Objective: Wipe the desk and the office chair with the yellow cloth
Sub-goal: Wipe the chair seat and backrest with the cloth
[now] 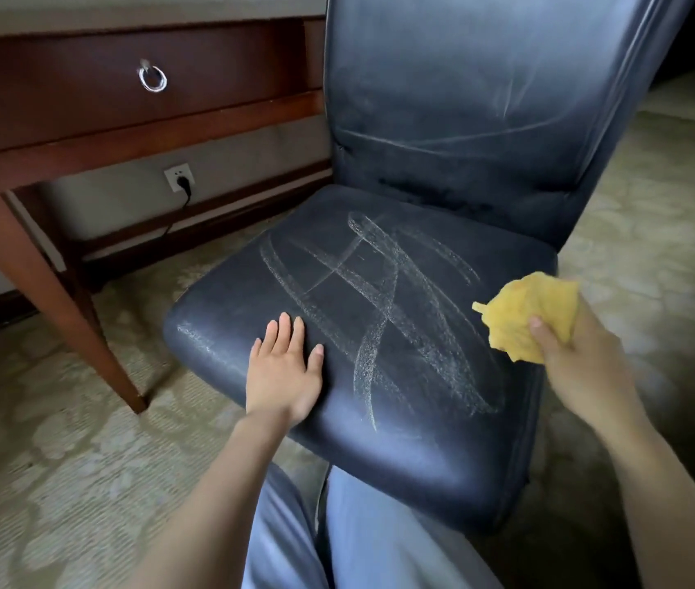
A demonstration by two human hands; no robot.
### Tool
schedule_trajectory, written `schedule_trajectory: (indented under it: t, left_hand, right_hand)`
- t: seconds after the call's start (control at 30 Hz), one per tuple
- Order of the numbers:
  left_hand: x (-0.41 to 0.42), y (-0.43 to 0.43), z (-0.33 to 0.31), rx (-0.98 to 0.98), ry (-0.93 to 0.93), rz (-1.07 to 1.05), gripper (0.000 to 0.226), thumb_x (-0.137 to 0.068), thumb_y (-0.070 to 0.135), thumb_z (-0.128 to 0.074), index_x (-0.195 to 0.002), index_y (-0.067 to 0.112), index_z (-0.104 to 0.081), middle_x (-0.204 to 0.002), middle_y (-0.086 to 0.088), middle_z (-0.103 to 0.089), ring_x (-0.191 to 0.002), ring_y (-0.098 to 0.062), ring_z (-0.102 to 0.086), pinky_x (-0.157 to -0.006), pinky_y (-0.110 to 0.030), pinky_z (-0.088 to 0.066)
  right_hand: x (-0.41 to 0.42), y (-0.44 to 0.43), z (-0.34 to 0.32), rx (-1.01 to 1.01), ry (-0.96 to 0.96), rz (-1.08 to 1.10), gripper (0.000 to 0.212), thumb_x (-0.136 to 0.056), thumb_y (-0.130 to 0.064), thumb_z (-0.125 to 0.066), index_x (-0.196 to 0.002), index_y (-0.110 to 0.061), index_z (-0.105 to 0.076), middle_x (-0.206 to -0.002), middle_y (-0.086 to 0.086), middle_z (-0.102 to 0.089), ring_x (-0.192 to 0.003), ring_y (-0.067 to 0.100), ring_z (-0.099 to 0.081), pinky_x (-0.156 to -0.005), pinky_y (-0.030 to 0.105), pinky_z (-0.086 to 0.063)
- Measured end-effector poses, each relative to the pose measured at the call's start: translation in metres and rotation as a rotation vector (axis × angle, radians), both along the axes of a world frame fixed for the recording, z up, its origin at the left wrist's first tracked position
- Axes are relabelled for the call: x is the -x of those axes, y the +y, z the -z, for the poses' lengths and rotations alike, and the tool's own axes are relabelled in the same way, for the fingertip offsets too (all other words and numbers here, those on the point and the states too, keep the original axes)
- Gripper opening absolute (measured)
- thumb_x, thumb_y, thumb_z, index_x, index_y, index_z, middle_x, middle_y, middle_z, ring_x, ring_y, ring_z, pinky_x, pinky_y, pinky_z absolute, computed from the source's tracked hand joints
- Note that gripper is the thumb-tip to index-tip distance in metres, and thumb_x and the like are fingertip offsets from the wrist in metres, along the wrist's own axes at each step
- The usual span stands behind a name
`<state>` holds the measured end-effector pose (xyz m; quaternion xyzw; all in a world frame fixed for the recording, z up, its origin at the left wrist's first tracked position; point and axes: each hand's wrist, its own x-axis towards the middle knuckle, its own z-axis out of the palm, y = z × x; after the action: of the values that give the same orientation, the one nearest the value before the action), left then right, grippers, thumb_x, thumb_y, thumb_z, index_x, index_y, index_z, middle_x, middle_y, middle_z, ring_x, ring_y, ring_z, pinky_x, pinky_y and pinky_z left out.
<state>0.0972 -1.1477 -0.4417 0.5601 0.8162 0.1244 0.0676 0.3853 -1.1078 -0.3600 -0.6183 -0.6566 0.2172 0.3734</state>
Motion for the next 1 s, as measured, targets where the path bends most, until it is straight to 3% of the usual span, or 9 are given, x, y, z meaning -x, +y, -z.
schedule_trajectory:
  t: [0.1, 0.17, 0.23, 0.3, 0.37, 0.43, 0.53, 0.67, 1.0]
  left_hand:
    - [-0.016, -0.005, -0.003, 0.019, 0.019, -0.016, 0.065, -0.100, 0.049, -0.019, -0.153, 0.013, -0.007, -0.161, -0.006, -0.002, -0.148, -0.020, 0.000, -0.119, -0.034, -0.001]
    - [-0.026, -0.009, -0.004, 0.016, 0.031, -0.029, 0.066, -0.100, 0.050, -0.018, -0.153, 0.012, -0.007, -0.161, -0.007, -0.003, -0.148, -0.020, -0.001, -0.119, -0.034, -0.001]
    - [-0.035, -0.012, -0.008, 0.009, 0.071, -0.026, 0.067, -0.099, 0.051, -0.017, -0.152, 0.011, -0.011, -0.160, -0.011, -0.009, -0.147, -0.022, -0.008, -0.118, -0.034, -0.005]
    - [-0.038, -0.013, -0.016, -0.039, 0.093, 0.012, 0.065, -0.099, 0.052, -0.019, -0.150, 0.012, -0.023, -0.153, -0.016, -0.029, -0.141, -0.027, -0.026, -0.114, -0.034, -0.017]
    - [-0.030, -0.016, -0.026, -0.147, 0.000, 0.057, 0.058, -0.099, 0.048, -0.028, -0.146, 0.014, -0.034, -0.131, -0.019, -0.055, -0.122, -0.033, -0.046, -0.104, -0.037, -0.029]
    - [-0.012, -0.020, -0.029, -0.263, -0.062, 0.075, 0.050, -0.099, 0.041, -0.038, -0.143, 0.016, -0.042, -0.124, -0.016, -0.061, -0.117, -0.034, -0.050, -0.102, -0.039, -0.031]
    - [0.020, -0.032, -0.018, -0.252, 0.005, -0.035, 0.051, -0.098, 0.039, -0.042, -0.145, 0.018, -0.039, -0.151, -0.006, -0.037, -0.139, -0.028, -0.029, -0.114, -0.045, -0.015]
    - [0.060, -0.048, 0.001, -0.051, -0.138, -0.255, 0.059, -0.097, 0.052, -0.032, -0.151, 0.032, -0.018, -0.161, -0.001, -0.002, -0.147, -0.027, 0.003, -0.115, -0.052, 0.002]
    - [0.088, -0.050, -0.001, 0.057, -0.205, -0.233, 0.053, -0.097, 0.056, -0.025, -0.148, 0.045, -0.015, -0.161, -0.003, -0.003, -0.147, -0.032, -0.006, -0.118, -0.039, -0.006]
  right_hand:
    - [0.017, -0.025, 0.019, 0.026, -0.218, -0.065, 0.041, -0.097, -0.024, -0.046, -0.136, -0.026, -0.034, -0.109, 0.015, -0.063, -0.094, 0.040, -0.059, -0.071, 0.038, -0.041]
    - [0.034, -0.041, 0.030, 0.001, -0.252, -0.148, 0.033, -0.096, -0.024, -0.046, -0.123, -0.039, -0.033, -0.118, -0.002, -0.056, -0.094, 0.035, -0.056, -0.067, 0.038, -0.041]
    - [0.046, -0.050, 0.046, -0.026, -0.333, -0.166, 0.040, -0.095, -0.020, -0.048, -0.127, -0.039, -0.035, -0.133, -0.011, -0.044, -0.119, 0.031, -0.045, -0.088, 0.043, -0.042]
    - [0.054, -0.053, 0.066, 0.023, -0.547, -0.117, 0.055, -0.096, -0.026, -0.044, -0.146, -0.031, -0.023, -0.153, 0.000, -0.028, -0.142, 0.035, -0.016, -0.115, 0.046, -0.016]
    - [0.060, -0.058, 0.080, 0.032, -0.695, -0.053, 0.059, -0.098, -0.036, -0.038, -0.151, -0.024, -0.015, -0.158, 0.006, -0.014, -0.145, 0.035, -0.001, -0.118, 0.047, -0.001]
    - [0.068, -0.066, 0.085, -0.063, -0.677, -0.019, 0.057, -0.093, -0.036, -0.044, -0.145, -0.015, -0.035, -0.152, 0.014, -0.029, -0.142, 0.041, -0.017, -0.116, 0.052, -0.013]
    - [0.084, -0.076, 0.094, -0.190, -0.635, -0.059, 0.056, -0.081, -0.031, -0.054, -0.133, -0.010, -0.054, -0.141, 0.017, -0.047, -0.133, 0.044, -0.035, -0.108, 0.058, -0.029]
    - [0.116, -0.079, 0.095, -0.239, -0.585, -0.163, 0.052, -0.078, -0.033, -0.059, -0.128, -0.016, -0.060, -0.138, 0.010, -0.051, -0.132, 0.039, -0.040, -0.109, 0.053, -0.026]
    - [0.208, -0.040, 0.083, -0.250, -0.776, -0.573, 0.057, -0.093, -0.046, -0.042, -0.146, -0.039, -0.023, -0.158, -0.004, -0.015, -0.145, 0.031, 0.000, -0.114, 0.044, 0.009]
